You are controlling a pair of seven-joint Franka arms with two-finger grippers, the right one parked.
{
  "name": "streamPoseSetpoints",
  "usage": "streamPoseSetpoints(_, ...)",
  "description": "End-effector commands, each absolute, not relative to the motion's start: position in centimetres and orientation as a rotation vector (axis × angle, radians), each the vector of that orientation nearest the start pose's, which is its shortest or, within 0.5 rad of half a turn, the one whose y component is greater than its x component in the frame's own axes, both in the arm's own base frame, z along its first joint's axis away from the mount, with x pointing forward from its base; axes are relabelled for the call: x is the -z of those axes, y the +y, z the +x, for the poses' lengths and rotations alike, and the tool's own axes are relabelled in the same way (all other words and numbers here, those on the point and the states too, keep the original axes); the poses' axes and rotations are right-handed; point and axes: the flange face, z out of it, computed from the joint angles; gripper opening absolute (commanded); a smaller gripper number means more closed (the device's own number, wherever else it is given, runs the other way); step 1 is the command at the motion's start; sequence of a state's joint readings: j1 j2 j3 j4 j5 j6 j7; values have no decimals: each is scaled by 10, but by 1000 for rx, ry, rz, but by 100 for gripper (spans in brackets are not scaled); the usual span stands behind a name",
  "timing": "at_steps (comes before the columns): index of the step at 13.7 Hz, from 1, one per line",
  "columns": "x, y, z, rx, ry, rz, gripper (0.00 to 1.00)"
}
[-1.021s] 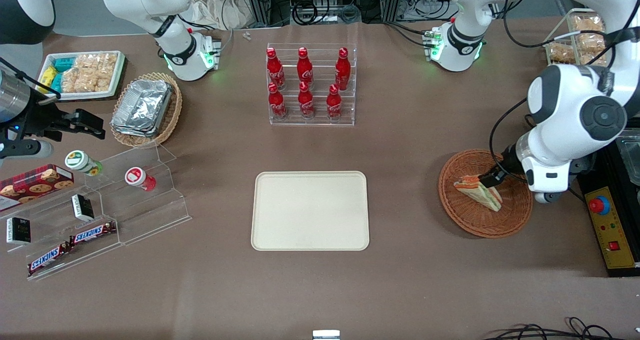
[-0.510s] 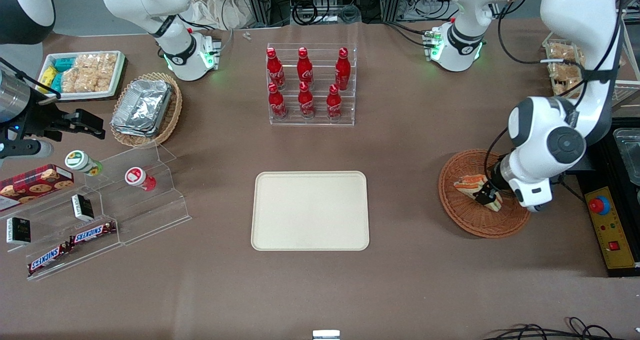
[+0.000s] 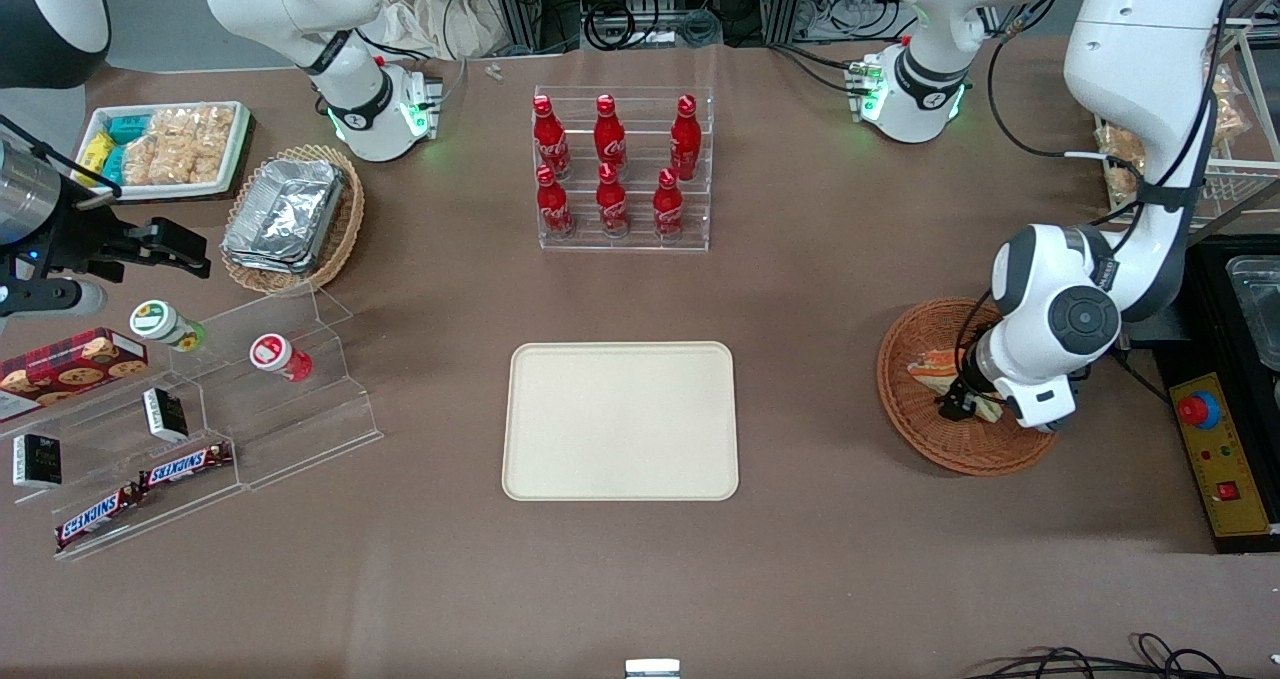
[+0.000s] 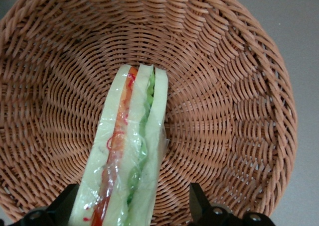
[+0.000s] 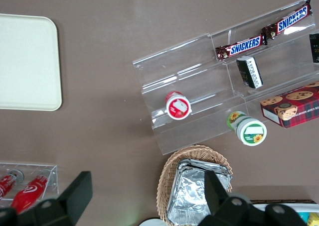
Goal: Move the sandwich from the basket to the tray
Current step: 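Lower the left gripper and close it on the sandwich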
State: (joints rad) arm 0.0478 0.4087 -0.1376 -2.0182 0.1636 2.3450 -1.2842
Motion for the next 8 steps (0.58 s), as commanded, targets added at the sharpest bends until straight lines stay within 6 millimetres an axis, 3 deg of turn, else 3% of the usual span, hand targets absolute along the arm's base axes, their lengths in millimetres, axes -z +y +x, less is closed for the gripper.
streamPoseSetpoints(1, -237, -48, 597, 2, -1597, -2604, 48)
streamPoseSetpoints(2, -239, -48, 597, 4, -1597, -2604, 31)
streamPoseSetpoints(3, -244, -48, 598, 13, -1595, -2607, 23)
streamPoseSetpoints(4, -258, -49, 600, 30, -1591, -2613, 8)
streamPoseSetpoints(5, -280, -48, 600, 51, -1583, -2618, 0)
streamPoseSetpoints(8, -338, -51, 610, 44, -1563, -2599, 0)
